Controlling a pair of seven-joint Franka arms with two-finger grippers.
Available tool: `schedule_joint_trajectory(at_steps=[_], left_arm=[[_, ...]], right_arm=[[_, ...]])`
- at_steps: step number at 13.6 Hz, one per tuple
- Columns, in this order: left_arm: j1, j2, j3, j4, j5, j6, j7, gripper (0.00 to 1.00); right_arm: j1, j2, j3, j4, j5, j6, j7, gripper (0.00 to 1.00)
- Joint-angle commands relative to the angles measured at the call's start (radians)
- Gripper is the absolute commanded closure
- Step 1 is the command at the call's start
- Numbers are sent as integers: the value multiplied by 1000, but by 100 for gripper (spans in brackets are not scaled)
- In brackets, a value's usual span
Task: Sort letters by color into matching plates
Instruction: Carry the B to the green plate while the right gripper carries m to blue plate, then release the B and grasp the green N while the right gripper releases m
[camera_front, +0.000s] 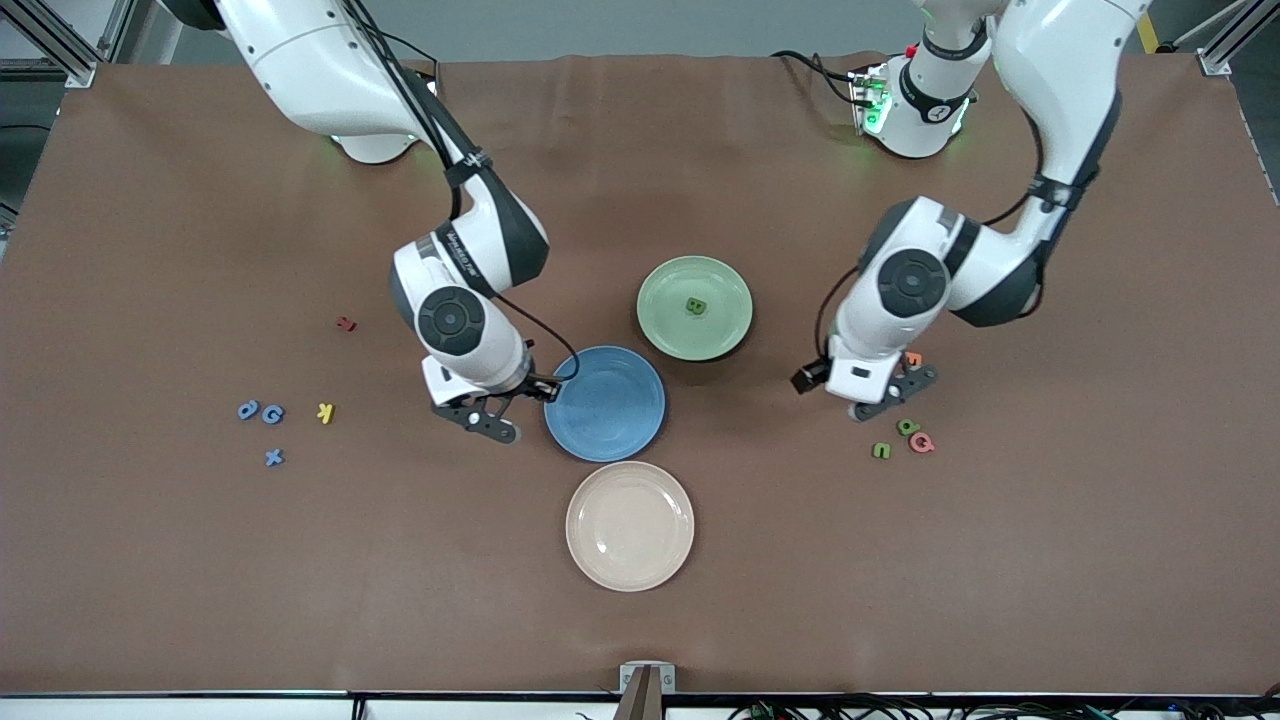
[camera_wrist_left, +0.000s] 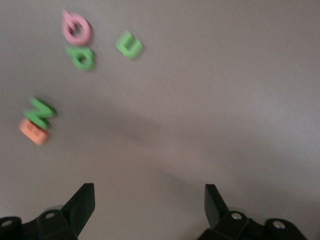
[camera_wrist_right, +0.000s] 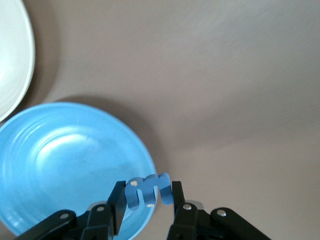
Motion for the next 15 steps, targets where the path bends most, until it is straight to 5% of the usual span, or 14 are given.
schedule_joint_trajectory(at_steps=[1,7,11,12,13,14,15], left_arm=[[86,-9,-9,-36,43,-3,164,8],[265,-4,-12,-180,140,162,507,11],[285,11,-12,-235,143,245,569,20],[285,25,-11,-243,143,271,569,21],[287,35,-11,-249,143,294,570,22],[287,45,-9,-255,143,304,572,24],[287,45,-9,-258,145,304,572,26]], right_arm=[[35,51,-11,52,41,35,36,82],[100,124,-11,87,41,111,97,82],[126,142,-11,88,41,137,125,77],[127,141,-12,88,43,136,123,59],[127,136,-12,90,43,133,122,17],[127,130,-12,93,38,125,117,0],[124,125,-14,94,38,116,116,0]])
